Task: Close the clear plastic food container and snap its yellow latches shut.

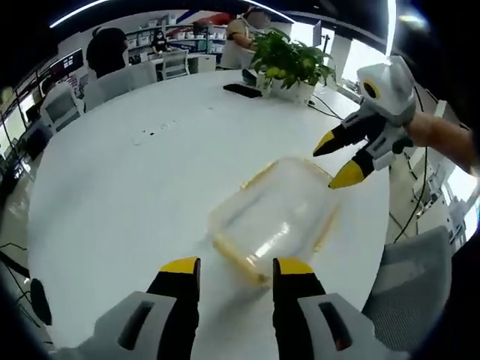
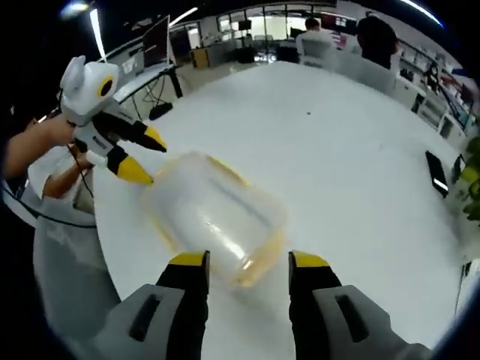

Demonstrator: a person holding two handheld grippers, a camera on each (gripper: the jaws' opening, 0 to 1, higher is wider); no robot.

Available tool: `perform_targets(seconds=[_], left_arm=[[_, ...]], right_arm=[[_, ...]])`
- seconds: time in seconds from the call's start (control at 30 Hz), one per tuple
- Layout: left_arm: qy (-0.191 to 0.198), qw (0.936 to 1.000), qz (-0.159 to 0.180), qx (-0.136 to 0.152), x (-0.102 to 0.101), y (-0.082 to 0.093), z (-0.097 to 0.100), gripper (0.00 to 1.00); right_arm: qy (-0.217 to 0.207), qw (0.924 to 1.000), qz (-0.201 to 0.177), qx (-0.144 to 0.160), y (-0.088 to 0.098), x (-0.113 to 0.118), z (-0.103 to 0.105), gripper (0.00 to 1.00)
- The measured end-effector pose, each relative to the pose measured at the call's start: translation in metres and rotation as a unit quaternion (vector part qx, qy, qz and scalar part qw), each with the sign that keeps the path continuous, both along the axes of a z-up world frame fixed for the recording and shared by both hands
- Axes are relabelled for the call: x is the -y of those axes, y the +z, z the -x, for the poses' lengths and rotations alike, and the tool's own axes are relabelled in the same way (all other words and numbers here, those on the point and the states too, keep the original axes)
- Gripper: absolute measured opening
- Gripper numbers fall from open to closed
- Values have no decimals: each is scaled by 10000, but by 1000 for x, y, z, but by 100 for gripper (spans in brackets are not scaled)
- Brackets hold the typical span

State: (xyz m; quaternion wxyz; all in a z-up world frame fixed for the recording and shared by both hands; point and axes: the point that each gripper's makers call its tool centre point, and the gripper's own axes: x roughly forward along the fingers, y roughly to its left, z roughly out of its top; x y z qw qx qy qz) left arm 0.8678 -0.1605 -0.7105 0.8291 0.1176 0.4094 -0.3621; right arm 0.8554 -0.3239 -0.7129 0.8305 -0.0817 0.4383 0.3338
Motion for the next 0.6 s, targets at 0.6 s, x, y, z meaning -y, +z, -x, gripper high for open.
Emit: perform_targets(seconds=[0.6], left_arm=[[255, 9969, 578, -461, 18, -10, 10, 32]], right_arm=[[-517, 9966, -509, -382, -10, -8, 3, 41]])
